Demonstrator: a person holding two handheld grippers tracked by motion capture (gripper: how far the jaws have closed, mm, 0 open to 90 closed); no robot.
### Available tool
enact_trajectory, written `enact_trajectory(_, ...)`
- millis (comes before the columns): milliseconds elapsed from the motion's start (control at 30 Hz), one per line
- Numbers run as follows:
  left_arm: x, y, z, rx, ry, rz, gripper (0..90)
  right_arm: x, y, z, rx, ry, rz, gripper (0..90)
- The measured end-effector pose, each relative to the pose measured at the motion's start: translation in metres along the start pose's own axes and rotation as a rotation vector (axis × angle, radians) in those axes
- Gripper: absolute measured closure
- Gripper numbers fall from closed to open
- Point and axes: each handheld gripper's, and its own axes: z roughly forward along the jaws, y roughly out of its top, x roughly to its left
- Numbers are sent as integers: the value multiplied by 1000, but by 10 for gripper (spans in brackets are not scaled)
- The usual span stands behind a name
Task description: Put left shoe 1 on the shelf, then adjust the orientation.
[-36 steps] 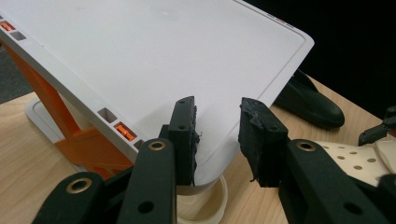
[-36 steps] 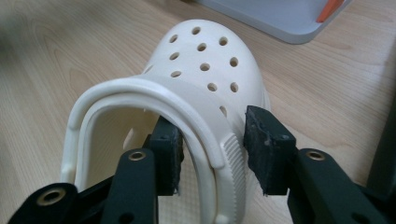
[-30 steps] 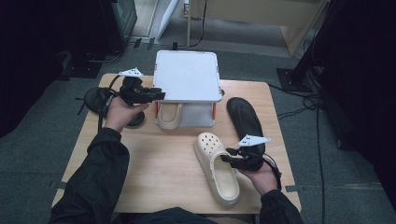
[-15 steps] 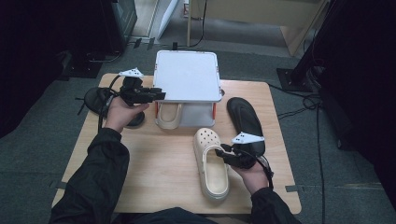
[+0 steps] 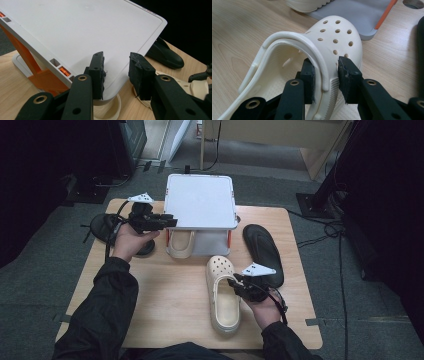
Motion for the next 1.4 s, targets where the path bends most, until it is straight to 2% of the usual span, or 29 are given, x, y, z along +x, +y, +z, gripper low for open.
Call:
enact_trajectory(67, 0, 0, 0, 1, 1, 2, 652, -1, 0, 0, -6, 10, 9, 654)
enact_trajectory(167, 0, 0, 0, 2, 0, 1, 652, -7, -2, 3, -2, 69, 57, 541)
enact_trajectory(233, 0, 0, 0, 1, -2, 2, 652, -8, -3, 5, 2, 75, 67, 532)
enact_trajectory(300, 0, 0, 0, 0, -2, 1, 652, -6, -3, 5, 5, 60, 50, 539)
enact_trajectory(433, 0, 0, 0, 0, -2, 2, 652, -2, -2, 5, 4, 21, 7, 607)
enact_trajectory(633, 0, -1, 0, -2, -4, 0, 652, 1, 3, 3, -6, -5, -15, 690)
enact_trajectory(800, 0, -1, -1, 1, -1, 3, 652, -5, 8, -1, -13, -24, -1, 734)
enact_trajectory(1033, 0, -1, -1, 1, 0, 2, 652, -9, 17, -3, -22, -26, 4, 756)
enact_trajectory(1133, 0, -1, -1, 1, 0, 3, 652, -8, 23, -4, -44, -38, -8, 756)
enact_trajectory(1400, 0, 0, -1, 2, -4, -3, 653, -7, 40, 1, -56, -54, -38, 756)
